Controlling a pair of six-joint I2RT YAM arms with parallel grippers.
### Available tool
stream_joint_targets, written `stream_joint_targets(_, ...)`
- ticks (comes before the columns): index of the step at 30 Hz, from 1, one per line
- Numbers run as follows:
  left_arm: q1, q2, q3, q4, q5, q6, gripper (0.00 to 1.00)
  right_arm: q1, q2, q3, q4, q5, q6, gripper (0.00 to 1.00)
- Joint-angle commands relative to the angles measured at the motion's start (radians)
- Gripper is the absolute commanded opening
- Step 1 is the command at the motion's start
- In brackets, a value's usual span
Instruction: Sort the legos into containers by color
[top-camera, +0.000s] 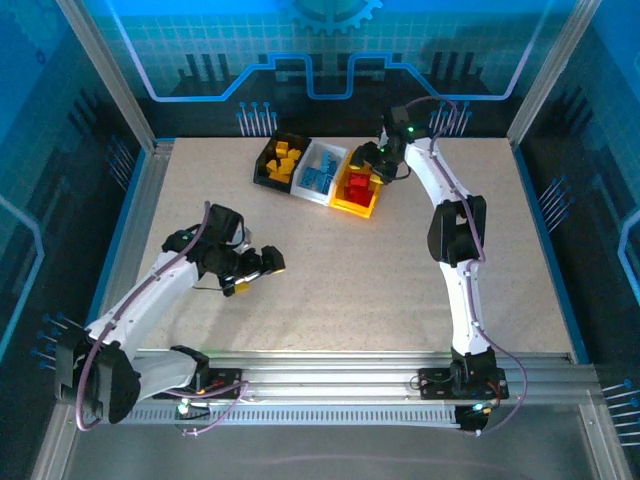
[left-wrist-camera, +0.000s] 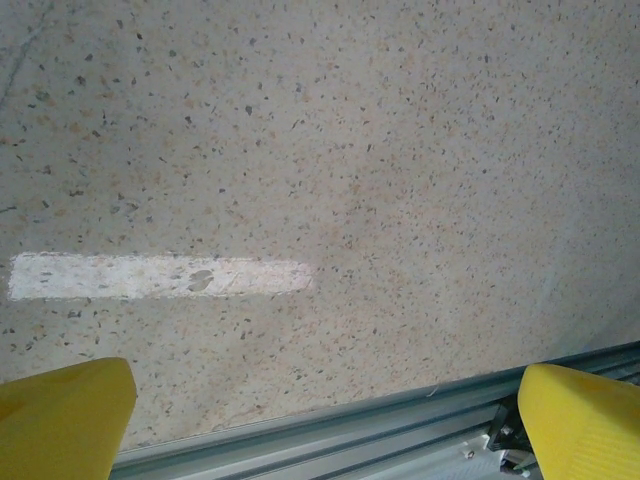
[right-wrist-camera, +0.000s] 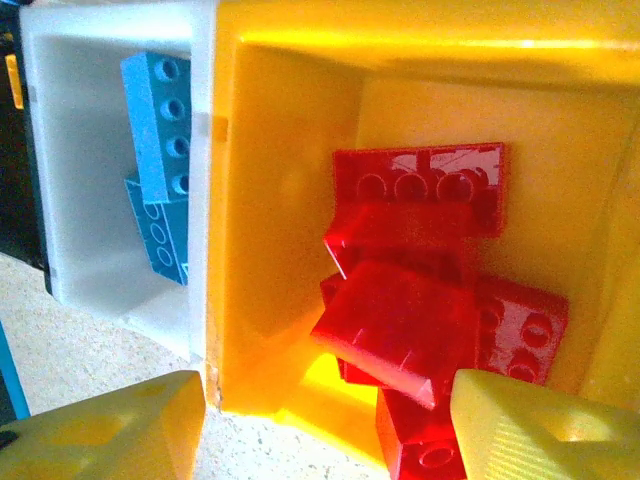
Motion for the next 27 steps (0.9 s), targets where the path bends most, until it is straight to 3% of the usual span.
stream_joint_targets(1,0.006,0.019,0.031,-0.022,0.021,0.03,0.99,-0.015,0.019,0.042,0.011,-0.02,0.015,0.71)
stream_joint_targets(9,0.006,0.014,0.024,0.0,0.044,0.04,0.99,0.011,-0.118,-0.067,0.013,0.01,-0.023,0.72)
stream_joint_targets(19,0.004,-0.063,0.017,-0.009,0.061,0.061,0.99,0.085,-0.448,-0.449,0.119,0.06,-0.063,0.73)
stream_joint_targets(27,-0.008,-0.143,-0.004,-0.013,0.049,0.079,0.99,0.166,-0.734,-0.706,0.136,0.172,-0.171,0.75)
